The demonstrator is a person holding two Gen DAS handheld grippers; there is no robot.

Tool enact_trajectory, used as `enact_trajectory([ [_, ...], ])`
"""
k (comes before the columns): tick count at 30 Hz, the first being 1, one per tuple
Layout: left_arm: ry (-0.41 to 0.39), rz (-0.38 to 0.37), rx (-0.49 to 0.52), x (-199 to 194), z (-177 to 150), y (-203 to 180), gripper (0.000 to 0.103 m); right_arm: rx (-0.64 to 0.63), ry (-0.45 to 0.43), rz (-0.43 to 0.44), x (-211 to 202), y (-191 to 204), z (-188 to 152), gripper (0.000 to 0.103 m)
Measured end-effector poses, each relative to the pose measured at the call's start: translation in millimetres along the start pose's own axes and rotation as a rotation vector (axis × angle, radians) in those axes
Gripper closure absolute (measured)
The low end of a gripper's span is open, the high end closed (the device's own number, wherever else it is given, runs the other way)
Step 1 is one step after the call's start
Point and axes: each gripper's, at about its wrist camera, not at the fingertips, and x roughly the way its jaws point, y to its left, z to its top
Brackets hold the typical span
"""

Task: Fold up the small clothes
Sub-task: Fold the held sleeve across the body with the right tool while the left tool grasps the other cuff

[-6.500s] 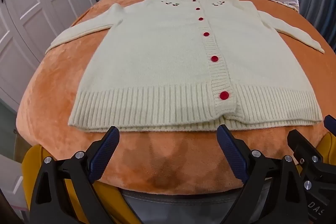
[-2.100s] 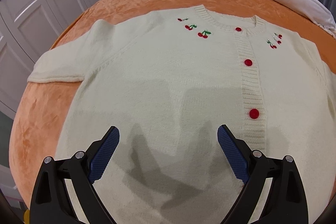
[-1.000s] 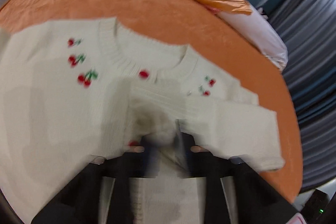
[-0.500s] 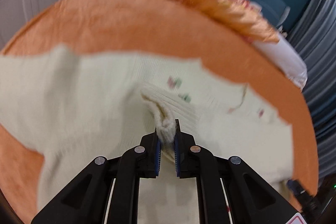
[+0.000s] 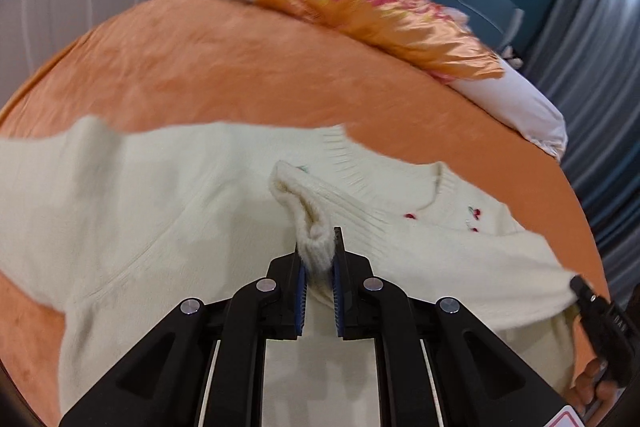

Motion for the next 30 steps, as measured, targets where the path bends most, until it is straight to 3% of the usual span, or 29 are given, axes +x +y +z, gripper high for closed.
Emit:
enact_trajectory([
  [1,0.015,0.019,0.017,8,-4,-4,0.093,-0.003,0.028,-0.029,6,-6,-3,0.091],
  [3,0.087,0.071,0.025,34,-20,-4,0.093,0.036,0.189,-0.112,37,-31,-20,0.093],
  [4,0.097,0.083,0.005,41,-29,0,0.092,0.062,0.199,-0.093,38,-38,-27,0.093],
  [6,0.047,0.069,-0.01,35,-37,4,0.091,0.052,0.19,-0.091,22,-32,-25,0.088],
  [9,0.044,0.07,-0.016,33,-39,8,0.086,-0.003,0.156,-0.163,-7,-17,-28,0.088],
  [11,0.043,0.077,-0.013,34,-39,6,0.086,-0.072,0.056,-0.226,-33,-5,-27,0.088],
  [13,0.042,0.097,0.003,35,-39,2,0.086,-0.121,0.002,-0.23,-42,9,-20,0.088],
  [16,0.039,0.114,0.014,35,-40,1,0.086,-0.191,0.039,-0.245,-14,16,-9,0.088],
  [20,0.041,0.127,0.02,35,-41,0,0.086,-0.161,0.166,-0.31,38,-8,-23,0.092],
  [25,0.04,0.118,0.014,36,-41,1,0.086,-0.18,0.077,-0.322,17,8,-27,0.088],
  [27,0.039,0.111,0.007,36,-41,2,0.086,-0.203,0.129,-0.359,30,2,-36,0.09],
  [30,0.036,0.092,-0.018,28,-39,6,0.085,-0.221,0.116,-0.38,31,9,-36,0.09],
])
